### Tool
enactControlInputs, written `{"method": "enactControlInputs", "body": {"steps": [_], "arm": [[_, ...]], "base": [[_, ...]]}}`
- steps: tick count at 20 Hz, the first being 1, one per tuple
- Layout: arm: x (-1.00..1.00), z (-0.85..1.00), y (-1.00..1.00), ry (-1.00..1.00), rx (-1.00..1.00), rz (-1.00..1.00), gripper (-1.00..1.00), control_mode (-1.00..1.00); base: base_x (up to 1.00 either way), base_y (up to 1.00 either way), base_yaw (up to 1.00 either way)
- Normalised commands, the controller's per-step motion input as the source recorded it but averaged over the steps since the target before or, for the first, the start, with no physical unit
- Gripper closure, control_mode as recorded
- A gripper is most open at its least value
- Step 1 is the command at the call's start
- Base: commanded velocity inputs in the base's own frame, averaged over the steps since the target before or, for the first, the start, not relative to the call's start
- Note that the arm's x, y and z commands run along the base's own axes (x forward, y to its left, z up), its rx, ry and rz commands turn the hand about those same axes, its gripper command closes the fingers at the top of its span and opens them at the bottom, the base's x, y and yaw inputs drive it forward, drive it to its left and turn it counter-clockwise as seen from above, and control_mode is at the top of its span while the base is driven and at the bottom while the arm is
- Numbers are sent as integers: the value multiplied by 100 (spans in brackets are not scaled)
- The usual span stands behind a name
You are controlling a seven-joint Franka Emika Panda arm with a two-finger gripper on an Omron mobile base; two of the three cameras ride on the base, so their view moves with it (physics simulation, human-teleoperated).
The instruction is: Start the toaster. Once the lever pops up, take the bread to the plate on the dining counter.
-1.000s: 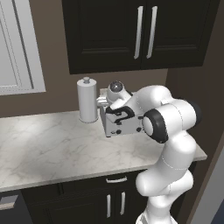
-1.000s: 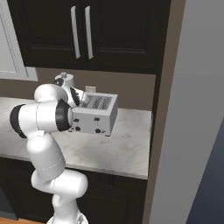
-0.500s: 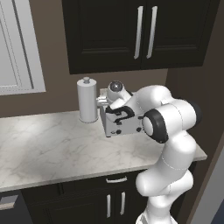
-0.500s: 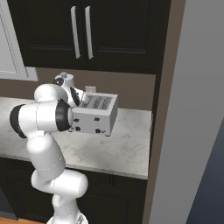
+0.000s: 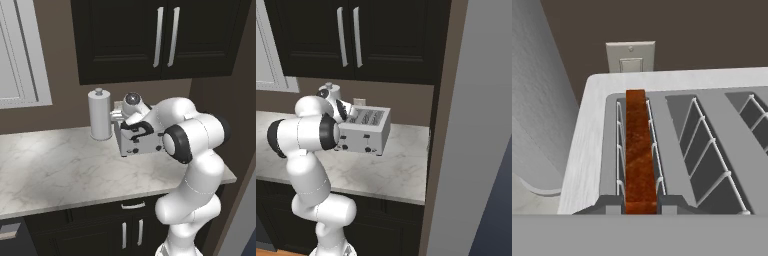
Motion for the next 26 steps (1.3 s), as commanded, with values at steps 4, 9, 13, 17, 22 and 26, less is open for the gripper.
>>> {"method": "enactControlInputs", "body": {"steps": [4,9,13,17,22,26], "arm": [[0,0,0,0,0,0,100,-100],[0,0,0,0,0,0,100,-100],[-9,0,0,-4,0,0,100,-100],[-36,0,0,-12,0,0,100,-100],[-52,9,-1,-11,2,0,100,-100],[-53,55,0,-7,3,-3,100,-100]], "base": [[0,0,0],[0,0,0],[0,0,0],[0,0,0],[0,0,0],[0,0,0]]}}
